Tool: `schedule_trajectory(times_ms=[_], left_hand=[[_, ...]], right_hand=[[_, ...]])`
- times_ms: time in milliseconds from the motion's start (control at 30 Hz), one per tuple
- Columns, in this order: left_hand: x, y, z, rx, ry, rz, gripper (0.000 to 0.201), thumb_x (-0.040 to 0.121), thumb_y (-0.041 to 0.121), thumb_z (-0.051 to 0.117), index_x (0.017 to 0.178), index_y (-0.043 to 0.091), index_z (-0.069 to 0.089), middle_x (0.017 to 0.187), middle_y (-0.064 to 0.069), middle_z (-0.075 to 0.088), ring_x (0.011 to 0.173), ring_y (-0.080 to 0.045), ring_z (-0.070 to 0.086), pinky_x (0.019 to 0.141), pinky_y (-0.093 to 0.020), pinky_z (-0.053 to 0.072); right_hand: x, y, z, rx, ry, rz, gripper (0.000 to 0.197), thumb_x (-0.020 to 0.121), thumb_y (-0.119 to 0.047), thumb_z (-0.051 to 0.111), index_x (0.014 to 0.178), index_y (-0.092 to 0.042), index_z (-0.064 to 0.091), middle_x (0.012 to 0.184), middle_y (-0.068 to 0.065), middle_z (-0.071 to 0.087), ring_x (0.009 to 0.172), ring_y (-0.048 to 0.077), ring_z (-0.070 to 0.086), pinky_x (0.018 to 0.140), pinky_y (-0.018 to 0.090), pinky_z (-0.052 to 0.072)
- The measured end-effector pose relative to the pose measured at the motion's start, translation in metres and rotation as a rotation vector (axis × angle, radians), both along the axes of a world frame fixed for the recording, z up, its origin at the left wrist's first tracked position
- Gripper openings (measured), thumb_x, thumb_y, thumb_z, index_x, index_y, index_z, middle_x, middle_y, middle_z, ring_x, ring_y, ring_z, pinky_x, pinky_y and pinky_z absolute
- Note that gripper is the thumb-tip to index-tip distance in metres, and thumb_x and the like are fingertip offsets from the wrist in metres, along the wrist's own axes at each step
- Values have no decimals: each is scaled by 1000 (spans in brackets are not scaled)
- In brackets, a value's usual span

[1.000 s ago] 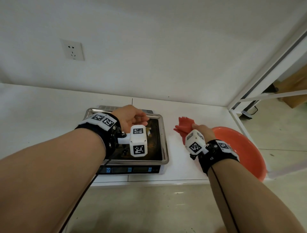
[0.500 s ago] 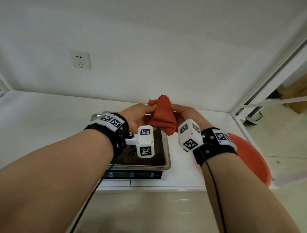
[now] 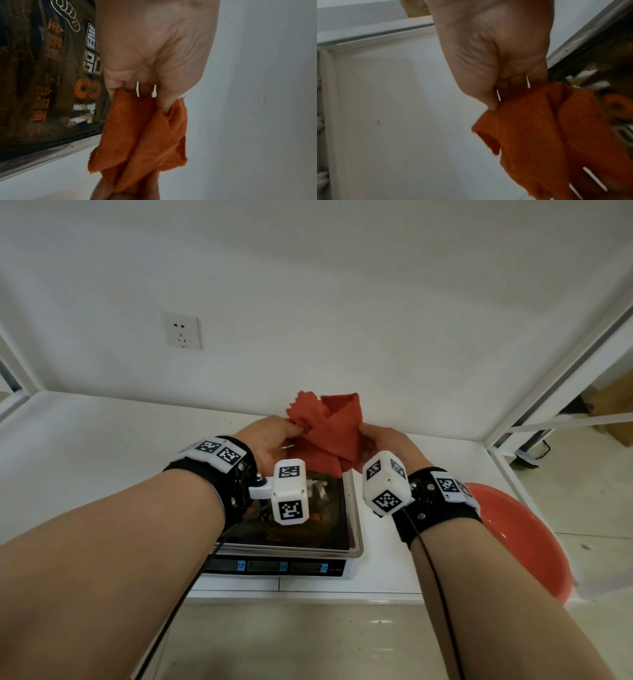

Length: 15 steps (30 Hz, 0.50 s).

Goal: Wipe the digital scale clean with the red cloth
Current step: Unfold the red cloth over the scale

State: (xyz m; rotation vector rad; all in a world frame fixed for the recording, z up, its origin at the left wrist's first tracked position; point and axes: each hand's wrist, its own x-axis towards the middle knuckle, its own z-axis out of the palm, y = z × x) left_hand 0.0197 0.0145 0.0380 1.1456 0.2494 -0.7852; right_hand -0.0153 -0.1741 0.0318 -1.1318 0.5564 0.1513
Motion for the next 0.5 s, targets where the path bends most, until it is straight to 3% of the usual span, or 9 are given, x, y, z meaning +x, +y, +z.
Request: schedule_trajectory(times_ms=[67,133,233,333,367,433,500], left_hand=[[2,3,2,1,-36,29,36,96,9,45,131,14,53,109,-10,60,86,-26,64,61,-41,60],[4,6,3,-13,-53,30,36,97,9,44,131,14,53,111,-12,60,87,-27,64,65,-43,60],[2,8,3,-23,-50,-23,33,97,11,44,127,14,57,115,-13,61,95,-30,65,78,-47,57],[3,11,1,-42,-26,-10,34,99,14,41,131,13,53,118,-14,59,105,-28,60,91,-45,50],[4,13,-1,-40,-19,19,34,99,15,40,132,11,50,114,-12,59,101,-26,60,88,-41,51],[4,15,-1,-25,-2,45,29,100,15,38,124,12,53,103,-9,60,86,-21,60,69,-35,53],[5,17,1,-44,32,30,24,99,23,42,117,14,55,104,-8,61,87,-22,61,64,-36,53]], right_hand=[[2,1,-3,-1,1,-22,44,94,-34,65,126,-3,64,109,16,76,103,33,72,93,52,55],[-3,8,-2,-10,-51,129,59,88,-43,69,133,-5,60,125,18,69,113,34,68,96,50,54],[-6,25,2,-90,-120,354,57,87,-20,74,137,-4,54,130,22,64,116,38,66,88,47,59],[0,35,6,-162,-80,197,37,98,-8,59,134,-1,56,120,23,69,101,38,71,71,44,63],[-1,36,8,-161,-65,138,33,102,-12,54,133,-1,57,116,22,70,93,34,73,64,40,62],[-2,34,10,-145,-62,91,34,105,-19,50,133,0,57,104,18,72,73,25,76,52,32,59],[-3,34,14,-120,-85,95,35,106,-18,47,135,0,55,99,15,71,61,19,75,46,28,56]])
